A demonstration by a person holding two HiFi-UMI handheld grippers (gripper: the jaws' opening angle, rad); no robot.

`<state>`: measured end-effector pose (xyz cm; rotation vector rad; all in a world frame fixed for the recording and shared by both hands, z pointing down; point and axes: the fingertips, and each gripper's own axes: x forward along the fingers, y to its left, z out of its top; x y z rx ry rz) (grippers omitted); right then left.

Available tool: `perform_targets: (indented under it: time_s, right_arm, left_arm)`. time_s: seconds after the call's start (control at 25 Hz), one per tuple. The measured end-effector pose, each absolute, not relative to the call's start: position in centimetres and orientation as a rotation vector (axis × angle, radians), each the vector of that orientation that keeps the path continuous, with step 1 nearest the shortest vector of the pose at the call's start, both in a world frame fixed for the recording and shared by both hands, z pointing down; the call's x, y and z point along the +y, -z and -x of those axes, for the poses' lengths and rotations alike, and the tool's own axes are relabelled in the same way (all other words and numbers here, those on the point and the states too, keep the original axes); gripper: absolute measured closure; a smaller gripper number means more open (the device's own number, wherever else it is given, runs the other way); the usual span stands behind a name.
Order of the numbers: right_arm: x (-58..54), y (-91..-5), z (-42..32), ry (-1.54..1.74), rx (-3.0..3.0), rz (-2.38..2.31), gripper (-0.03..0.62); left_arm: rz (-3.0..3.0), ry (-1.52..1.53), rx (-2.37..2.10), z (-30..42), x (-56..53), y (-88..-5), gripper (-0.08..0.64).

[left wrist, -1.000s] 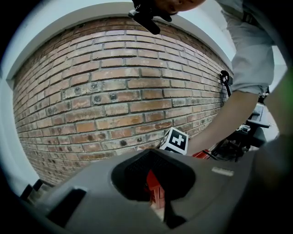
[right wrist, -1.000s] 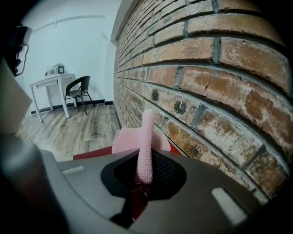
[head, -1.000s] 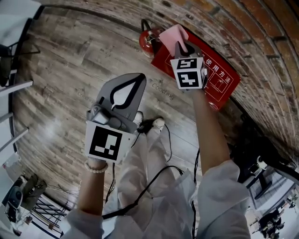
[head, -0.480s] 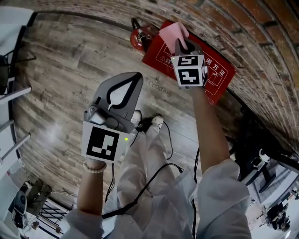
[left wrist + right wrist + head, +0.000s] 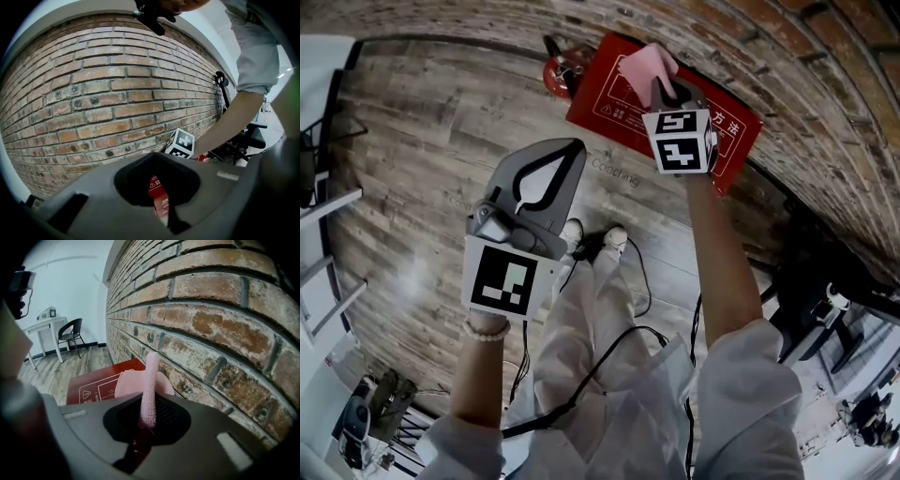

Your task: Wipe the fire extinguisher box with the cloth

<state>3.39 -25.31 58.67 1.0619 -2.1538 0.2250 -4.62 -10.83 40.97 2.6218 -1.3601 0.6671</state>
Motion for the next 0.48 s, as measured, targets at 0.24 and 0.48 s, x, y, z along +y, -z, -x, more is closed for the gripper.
perform_targets:
  time_s: [0.24, 0.48]
  right_arm:
    - [-25.0, -58.7, -6.3, -0.252, -2.130, -1.113, 0.572]
    - [-24.6, -58.7, -9.8, -0.302, -2.090, -1.204, 0.572]
  left_arm:
    - [-2.646, -0.662, -1.312, 2.6, -11.0, -41.0, 0.561]
    - [-2.686, -0.659, -1.259, 0.6, -11.3, -41.0, 0.561]
